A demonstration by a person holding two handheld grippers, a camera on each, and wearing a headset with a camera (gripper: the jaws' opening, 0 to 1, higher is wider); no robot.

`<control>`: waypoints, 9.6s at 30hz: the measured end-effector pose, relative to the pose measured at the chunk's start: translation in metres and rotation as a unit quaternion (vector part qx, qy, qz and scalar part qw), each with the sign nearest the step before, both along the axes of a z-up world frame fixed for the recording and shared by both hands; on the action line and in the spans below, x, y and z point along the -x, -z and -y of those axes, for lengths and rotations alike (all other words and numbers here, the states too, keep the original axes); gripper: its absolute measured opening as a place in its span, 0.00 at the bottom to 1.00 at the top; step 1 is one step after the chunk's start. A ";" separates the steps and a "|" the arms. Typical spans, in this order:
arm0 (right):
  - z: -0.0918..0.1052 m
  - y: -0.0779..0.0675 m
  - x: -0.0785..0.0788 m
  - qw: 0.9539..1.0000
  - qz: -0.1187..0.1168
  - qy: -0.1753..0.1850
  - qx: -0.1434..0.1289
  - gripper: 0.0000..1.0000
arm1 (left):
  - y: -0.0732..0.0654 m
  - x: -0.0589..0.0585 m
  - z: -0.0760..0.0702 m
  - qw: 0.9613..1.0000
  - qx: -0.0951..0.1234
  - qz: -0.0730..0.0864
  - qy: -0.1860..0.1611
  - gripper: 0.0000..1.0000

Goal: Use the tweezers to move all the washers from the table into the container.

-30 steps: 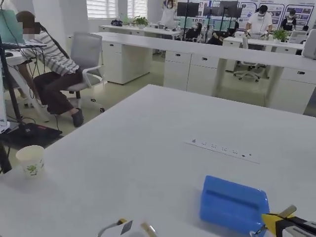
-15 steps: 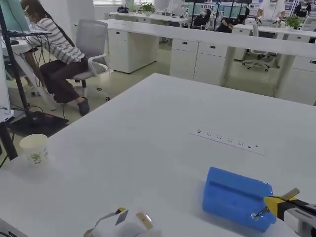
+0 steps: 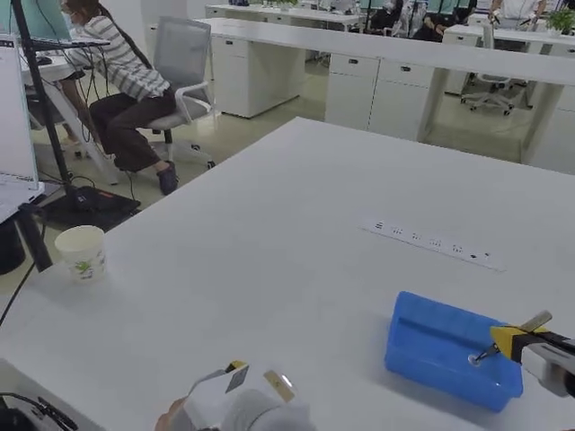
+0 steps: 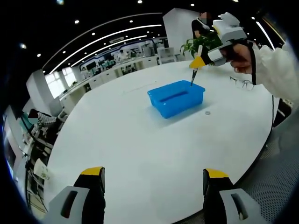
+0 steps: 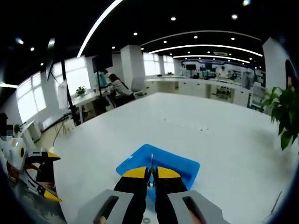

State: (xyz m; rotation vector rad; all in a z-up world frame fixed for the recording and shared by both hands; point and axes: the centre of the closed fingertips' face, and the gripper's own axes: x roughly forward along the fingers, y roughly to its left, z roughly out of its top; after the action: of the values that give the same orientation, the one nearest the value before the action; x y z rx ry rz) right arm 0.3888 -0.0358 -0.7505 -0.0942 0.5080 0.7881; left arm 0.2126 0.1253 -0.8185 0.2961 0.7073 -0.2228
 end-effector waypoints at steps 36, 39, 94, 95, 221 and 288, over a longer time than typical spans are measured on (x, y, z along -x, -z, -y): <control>-0.006 0.060 -0.023 0.998 -0.030 0.002 0.053 0.02 | -0.001 -0.001 0.005 1.000 0.014 -0.001 0.006 0.89; -0.007 0.062 -0.022 0.998 -0.029 -0.001 0.056 0.02 | -0.001 0.000 0.005 1.000 0.013 -0.002 0.008 0.88; 0.028 0.009 0.022 0.999 0.020 0.025 0.011 0.03 | -0.004 -0.002 0.005 1.000 0.008 0.010 0.011 0.88; 0.028 0.009 0.023 0.999 0.019 0.025 0.010 0.03 | -0.004 -0.002 0.006 1.000 0.008 0.010 0.012 0.88; 0.013 0.083 0.032 0.990 -0.064 -0.025 0.120 0.01 | 0.000 0.000 0.003 1.000 0.003 -0.004 0.007 0.87; 0.012 0.045 -0.018 0.994 -0.033 -0.004 0.108 0.01 | -0.001 0.000 0.016 0.999 0.019 0.003 0.036 0.89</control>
State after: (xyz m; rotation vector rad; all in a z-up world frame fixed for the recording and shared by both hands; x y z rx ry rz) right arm 0.4068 -0.0476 -0.7959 -0.2707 0.6544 0.7446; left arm 0.2124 0.1098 -0.8173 0.2860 0.6862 -0.3038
